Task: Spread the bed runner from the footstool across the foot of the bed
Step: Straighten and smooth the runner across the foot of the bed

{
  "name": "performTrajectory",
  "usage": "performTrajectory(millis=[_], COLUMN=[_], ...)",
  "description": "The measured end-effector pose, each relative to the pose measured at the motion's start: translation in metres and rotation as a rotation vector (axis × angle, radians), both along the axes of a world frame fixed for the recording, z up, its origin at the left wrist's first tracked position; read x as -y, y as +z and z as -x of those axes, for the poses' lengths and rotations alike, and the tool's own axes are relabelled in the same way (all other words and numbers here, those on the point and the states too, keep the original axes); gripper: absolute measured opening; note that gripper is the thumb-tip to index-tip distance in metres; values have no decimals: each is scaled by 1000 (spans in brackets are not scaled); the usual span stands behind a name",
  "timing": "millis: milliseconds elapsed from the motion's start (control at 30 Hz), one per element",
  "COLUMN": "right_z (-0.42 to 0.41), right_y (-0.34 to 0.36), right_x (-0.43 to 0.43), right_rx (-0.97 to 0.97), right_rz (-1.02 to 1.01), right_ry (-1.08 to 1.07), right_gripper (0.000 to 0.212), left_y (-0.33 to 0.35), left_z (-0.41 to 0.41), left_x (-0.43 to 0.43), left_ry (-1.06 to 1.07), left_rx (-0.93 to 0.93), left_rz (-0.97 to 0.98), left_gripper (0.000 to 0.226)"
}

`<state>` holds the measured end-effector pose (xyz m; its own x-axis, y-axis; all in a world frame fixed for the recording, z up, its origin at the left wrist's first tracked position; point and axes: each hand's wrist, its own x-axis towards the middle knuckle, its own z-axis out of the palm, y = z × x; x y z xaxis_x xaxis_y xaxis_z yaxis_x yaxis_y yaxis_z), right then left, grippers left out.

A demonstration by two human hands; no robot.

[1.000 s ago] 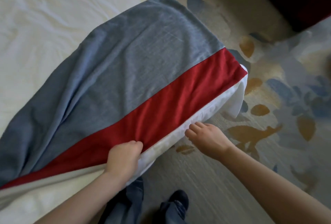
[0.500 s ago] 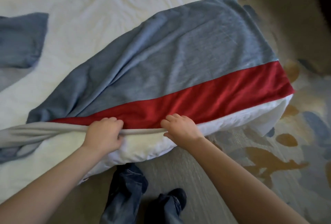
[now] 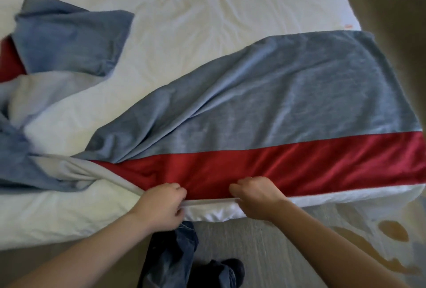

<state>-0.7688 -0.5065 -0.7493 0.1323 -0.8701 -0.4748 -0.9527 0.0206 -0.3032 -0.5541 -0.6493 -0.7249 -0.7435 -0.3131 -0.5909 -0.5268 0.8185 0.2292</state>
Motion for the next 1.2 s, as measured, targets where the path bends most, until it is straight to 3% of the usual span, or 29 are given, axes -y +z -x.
performTrajectory(millis=[133,233,333,433,500,600,667,767,900,1100,1200], right_z=[12,25,38,53,64,71,70,67,71,89,99], right_y=[11,18,22,19,16,12,11,15,25,33,20], right_x=[37,79,134,194,230,273,293,314,340,391,399], right_rx=[28,12,-25,-49,-109,-184,-201,-261,-318,-340,-177], right_rz=[50,190,266,339,321,254,166,7,99,284,213], right_ry=[-65,-205,-346,-450,-475,-444,-371,-286,-347,-487,-483], right_gripper=[30,27,19,30,42,55,53,36,21,21,35], left_y=[5,7,4,-2,-7,-15,-16,-13,-3,16,11], left_z=[15,26,36,48,55,57,55,54,65,99,115], left_x=[49,100,155,203,220,236,253,285,325,392,403], left_ry=[218,375,478,588,465,330,318,296,238,264,291], left_rx=[-245,-458,-550,-406,-229,-167,-183,-216,-241,-381,-195], left_rz=[35,183,327,207,86,38,15,44,179,391,345], left_gripper=[11,17,23,34,42,34,22,16,17,16,12])
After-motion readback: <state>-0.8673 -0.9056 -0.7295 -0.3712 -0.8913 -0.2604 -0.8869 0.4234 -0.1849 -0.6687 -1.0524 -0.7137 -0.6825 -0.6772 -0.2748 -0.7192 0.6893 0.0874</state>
